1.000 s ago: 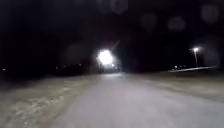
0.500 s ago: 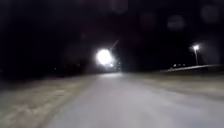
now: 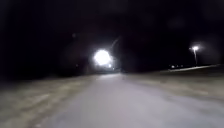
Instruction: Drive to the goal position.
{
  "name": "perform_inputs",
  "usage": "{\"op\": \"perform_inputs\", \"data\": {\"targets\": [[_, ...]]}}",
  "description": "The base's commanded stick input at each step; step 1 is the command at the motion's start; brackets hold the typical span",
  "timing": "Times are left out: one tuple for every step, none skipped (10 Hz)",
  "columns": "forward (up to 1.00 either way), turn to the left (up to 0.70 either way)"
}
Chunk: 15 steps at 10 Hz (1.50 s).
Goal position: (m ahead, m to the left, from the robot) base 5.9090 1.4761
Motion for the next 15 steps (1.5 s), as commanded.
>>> {"op": "perform_inputs", "data": {"targets": [[1.0,0.0],[1.0,0.0],[1.0,0.0],[1.0,0.0],[1.0,0.0],[1.0,0.0],[1.0,0.0],[1.0,0.0],[1.0,0.0],[1.0,0.4],[1.0,0.4],[1.0,0.4],[1.0,0.37],[1.0,0.31],[1.0,0.0]]}}
